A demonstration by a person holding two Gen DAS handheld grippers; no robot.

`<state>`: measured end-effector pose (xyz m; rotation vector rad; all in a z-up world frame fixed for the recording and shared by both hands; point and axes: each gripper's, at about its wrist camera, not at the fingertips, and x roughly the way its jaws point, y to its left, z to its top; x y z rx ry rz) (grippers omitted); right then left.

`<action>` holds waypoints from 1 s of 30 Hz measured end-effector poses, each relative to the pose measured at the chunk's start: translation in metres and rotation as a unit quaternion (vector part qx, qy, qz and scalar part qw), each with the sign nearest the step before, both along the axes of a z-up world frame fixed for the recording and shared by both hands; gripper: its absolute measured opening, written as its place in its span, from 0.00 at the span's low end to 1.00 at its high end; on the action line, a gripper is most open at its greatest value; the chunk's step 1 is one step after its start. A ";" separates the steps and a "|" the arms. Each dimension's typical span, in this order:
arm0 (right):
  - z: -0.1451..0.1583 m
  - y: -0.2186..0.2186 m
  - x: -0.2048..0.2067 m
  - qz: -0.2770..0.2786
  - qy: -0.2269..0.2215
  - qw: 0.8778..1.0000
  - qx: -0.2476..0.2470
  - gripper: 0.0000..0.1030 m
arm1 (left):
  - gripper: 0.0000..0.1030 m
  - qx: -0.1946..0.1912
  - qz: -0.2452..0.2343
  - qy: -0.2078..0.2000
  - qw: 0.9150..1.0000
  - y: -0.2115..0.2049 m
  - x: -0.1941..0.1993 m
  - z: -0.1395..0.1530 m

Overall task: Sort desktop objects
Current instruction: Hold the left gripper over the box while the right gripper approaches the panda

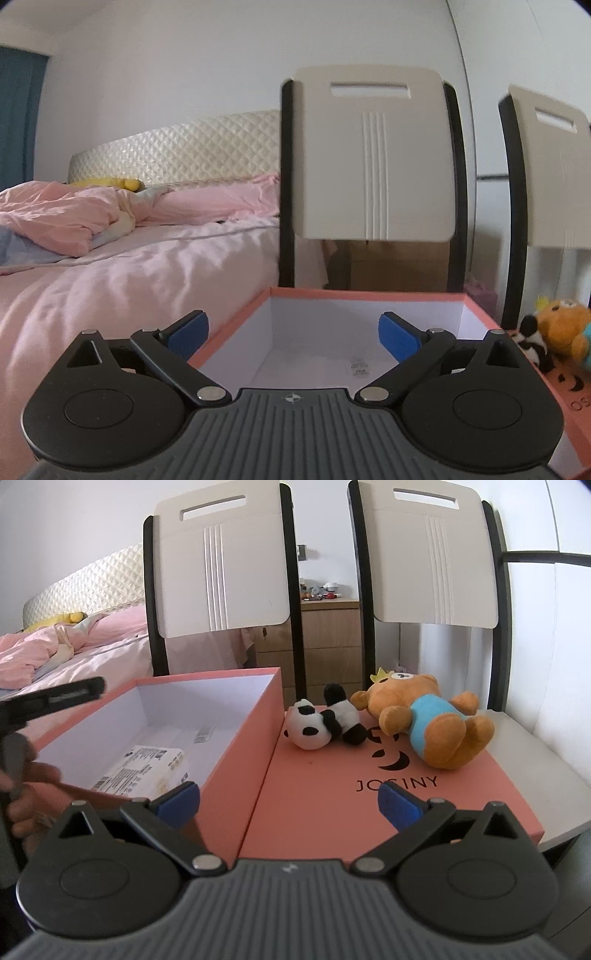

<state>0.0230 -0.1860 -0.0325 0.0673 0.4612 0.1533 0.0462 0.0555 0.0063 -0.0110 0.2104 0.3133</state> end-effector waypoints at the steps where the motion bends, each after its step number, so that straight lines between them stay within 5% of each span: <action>1: 0.000 0.000 0.000 -0.002 -0.003 1.000 0.001 1.00 | 0.97 -0.006 -0.003 -0.003 1.000 0.002 -0.005 0.000; 12: 0.007 -0.006 0.000 0.010 -0.037 0.997 0.067 1.00 | 0.97 -0.001 -0.058 -0.003 0.998 0.004 -0.035 -0.016; 21: 0.011 -0.002 0.010 -0.002 -0.038 0.998 0.045 1.00 | 1.00 -0.013 -0.081 -0.002 0.997 0.008 -0.037 -0.020; 30: 0.031 -0.019 0.087 -0.010 0.010 0.998 0.066 1.00 | 1.00 -0.032 -0.080 0.003 0.996 0.013 -0.036 -0.024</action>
